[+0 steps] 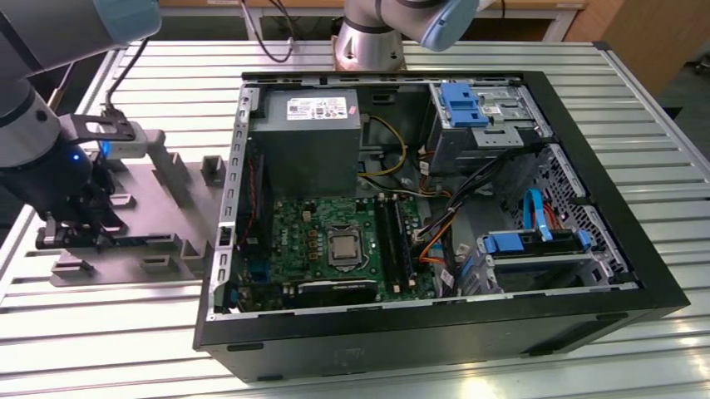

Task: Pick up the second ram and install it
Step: 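Pick up the second ram and move it above second insertion slot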

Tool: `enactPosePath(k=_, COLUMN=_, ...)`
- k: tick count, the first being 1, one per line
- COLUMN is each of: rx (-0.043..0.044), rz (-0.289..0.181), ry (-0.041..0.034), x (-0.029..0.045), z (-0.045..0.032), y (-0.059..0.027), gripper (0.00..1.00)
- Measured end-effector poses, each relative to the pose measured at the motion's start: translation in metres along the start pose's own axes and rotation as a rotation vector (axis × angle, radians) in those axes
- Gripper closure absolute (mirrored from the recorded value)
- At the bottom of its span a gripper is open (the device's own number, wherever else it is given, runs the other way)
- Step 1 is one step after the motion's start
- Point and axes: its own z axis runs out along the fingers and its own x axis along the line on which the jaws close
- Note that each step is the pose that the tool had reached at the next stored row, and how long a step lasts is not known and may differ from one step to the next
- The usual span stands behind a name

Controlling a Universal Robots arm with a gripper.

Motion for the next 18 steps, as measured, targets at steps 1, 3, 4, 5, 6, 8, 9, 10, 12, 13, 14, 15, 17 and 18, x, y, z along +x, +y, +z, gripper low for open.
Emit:
enactPosePath(k=1, rx=0.0000, rz=0.000, ry=0.0000, x=0.0000, z=0.0015, y=0.0000, gripper=0.64)
enactPosePath(k=3, rx=0.0000, rz=0.000, ry=0.0001, x=0.0001, z=0.0036, y=0.0000, gripper=0.64)
enactPosePath(k=4, rx=-0.0002, rz=0.000, ry=0.0003, x=0.0001, z=0.0036, y=0.0000, gripper=0.64)
enactPosePath(k=5, rx=-0.0002, rz=0.000, ry=0.0002, x=0.0001, z=0.0036, y=0.0000, gripper=0.64)
enactPosePath(k=6, rx=-0.0002, rz=0.000, ry=0.0003, x=0.0001, z=0.0036, y=0.0000, gripper=0.64)
enactPosePath(k=8, rx=0.0000, rz=0.000, ry=0.0002, x=0.0001, z=0.0040, y=0.0000, gripper=0.64)
enactPosePath(k=9, rx=0.0000, rz=0.000, ry=0.0001, x=0.0003, z=0.0104, y=0.0000, gripper=0.64)
enactPosePath(k=10, rx=0.0000, rz=0.000, ry=0.0002, x=0.0003, z=0.0116, y=0.0001, gripper=0.64)
enactPosePath(k=12, rx=0.0003, rz=0.000, ry=0.0002, x=0.0003, z=0.0125, y=0.0002, gripper=0.64)
enactPosePath(k=13, rx=0.0003, rz=0.000, ry=0.0003, x=0.0003, z=0.0125, y=0.0002, gripper=0.64)
enactPosePath(k=14, rx=0.0004, rz=0.000, ry=0.0002, x=0.0003, z=0.0126, y=0.0002, gripper=0.64)
enactPosePath(k=15, rx=0.0005, rz=0.000, ry=0.0002, x=0.0003, z=0.0126, y=0.0002, gripper=0.64)
enactPosePath(k=17, rx=0.0006, rz=0.000, ry=0.0002, x=0.0003, z=0.0126, y=0.0002, gripper=0.64)
enactPosePath(k=18, rx=0.0007, rz=0.000, ry=0.0001, x=0.0003, z=0.0129, y=0.0002, gripper=0.64)
